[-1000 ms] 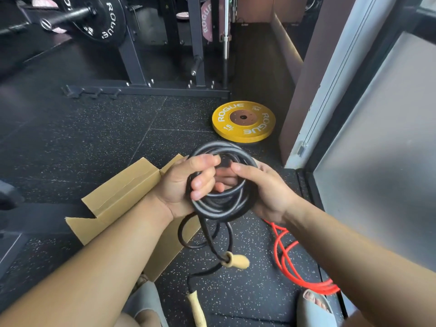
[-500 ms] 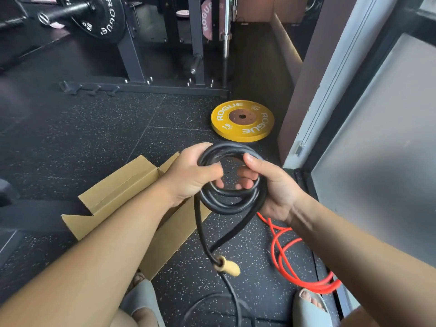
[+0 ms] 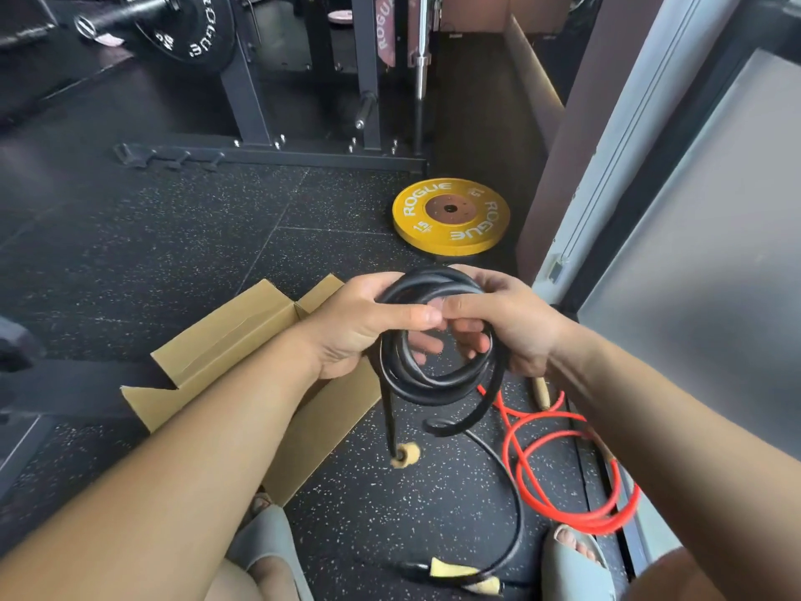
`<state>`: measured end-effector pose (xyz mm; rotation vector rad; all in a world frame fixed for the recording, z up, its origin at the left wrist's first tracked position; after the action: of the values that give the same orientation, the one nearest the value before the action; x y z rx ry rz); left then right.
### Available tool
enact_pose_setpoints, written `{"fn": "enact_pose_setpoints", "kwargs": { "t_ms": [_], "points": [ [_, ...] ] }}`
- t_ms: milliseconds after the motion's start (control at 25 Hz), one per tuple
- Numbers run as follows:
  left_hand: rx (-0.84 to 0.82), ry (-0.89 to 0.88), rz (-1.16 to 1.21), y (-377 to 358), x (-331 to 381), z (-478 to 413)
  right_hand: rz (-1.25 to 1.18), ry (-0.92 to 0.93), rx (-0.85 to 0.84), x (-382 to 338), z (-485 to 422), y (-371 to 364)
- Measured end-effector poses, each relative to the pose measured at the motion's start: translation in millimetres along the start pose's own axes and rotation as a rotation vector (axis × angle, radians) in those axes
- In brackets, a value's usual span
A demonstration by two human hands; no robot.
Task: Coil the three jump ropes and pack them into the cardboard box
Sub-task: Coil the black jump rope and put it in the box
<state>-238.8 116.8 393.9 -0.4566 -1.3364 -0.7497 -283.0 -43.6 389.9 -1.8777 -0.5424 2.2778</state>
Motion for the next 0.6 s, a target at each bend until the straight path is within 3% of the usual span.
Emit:
{"fn": "enact_pose_setpoints", "kwargs": {
  "t_ms": [160, 280, 440, 600],
  "points": [
    [0.055, 0.027, 0.041, 1, -6, 1, 0.055, 0.068, 0.045, 0, -5, -6],
    [0.159, -0.124, 0.041, 2, 1, 1, -0.028, 0.124, 0.058, 2, -7, 1],
    [0.395, -0.175, 0.333, 15, 11, -2, -0.025, -0.001, 0.049, 20, -7, 1],
    [0.401, -0.215, 0.253, 13, 14, -4, -0.244, 0.027, -0.015, 27, -4, -5]
  ]
}}
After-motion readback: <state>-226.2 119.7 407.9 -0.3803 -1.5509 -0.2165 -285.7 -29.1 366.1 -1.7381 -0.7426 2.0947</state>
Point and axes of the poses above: each hand's wrist, its own z-axis away from the middle knuckle, its own y-axis out of the back of the hand, x = y × z, the point moved 3 cm from there along -z, towards the middle knuckle, and after that the axes turned 11 degrees about -z, right-handed, at the moved point
